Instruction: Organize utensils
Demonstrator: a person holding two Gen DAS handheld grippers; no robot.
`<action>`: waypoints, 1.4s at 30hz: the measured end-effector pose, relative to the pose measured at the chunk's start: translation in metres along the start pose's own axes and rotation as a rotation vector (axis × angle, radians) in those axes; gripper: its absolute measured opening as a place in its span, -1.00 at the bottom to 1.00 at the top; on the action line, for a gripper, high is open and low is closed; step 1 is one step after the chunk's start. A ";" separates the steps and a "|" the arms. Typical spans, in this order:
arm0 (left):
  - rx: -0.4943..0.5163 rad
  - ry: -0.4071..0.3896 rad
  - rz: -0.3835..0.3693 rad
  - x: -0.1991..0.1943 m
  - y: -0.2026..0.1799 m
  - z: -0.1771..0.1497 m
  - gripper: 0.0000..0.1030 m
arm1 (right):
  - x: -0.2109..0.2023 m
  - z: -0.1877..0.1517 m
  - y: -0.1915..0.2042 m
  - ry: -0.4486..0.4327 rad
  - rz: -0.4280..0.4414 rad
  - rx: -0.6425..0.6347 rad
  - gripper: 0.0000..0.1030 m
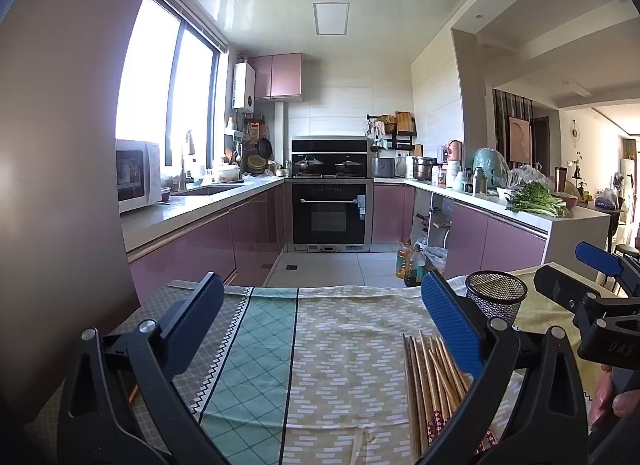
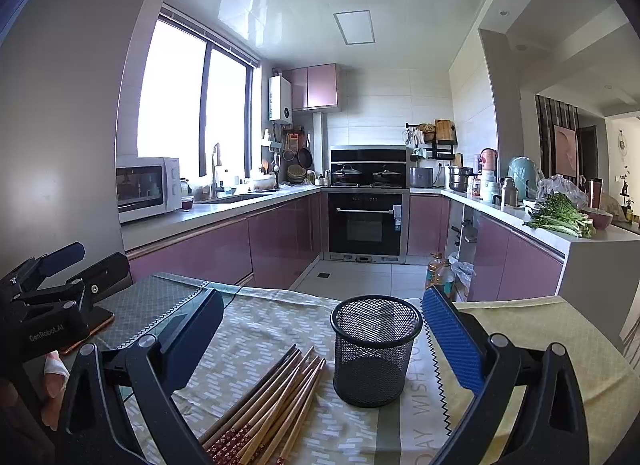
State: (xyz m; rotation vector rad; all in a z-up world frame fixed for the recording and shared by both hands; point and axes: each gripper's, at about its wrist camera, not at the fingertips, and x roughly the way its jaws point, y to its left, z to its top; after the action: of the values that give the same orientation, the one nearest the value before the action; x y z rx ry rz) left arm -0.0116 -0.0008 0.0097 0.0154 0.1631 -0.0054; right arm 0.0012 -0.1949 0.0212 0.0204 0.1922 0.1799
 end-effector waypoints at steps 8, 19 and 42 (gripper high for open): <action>-0.002 -0.002 -0.002 0.000 0.002 -0.002 0.89 | 0.000 -0.001 0.002 -0.004 -0.004 -0.003 0.87; 0.002 -0.005 -0.001 0.000 0.003 -0.002 0.89 | -0.001 -0.001 0.003 -0.009 -0.007 -0.003 0.87; 0.003 -0.012 0.001 -0.001 -0.001 -0.002 0.89 | -0.001 0.001 0.001 -0.015 -0.012 -0.004 0.87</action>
State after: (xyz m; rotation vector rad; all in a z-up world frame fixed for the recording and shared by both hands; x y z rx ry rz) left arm -0.0129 -0.0013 0.0074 0.0180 0.1513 -0.0047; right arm 0.0006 -0.1937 0.0220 0.0165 0.1772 0.1686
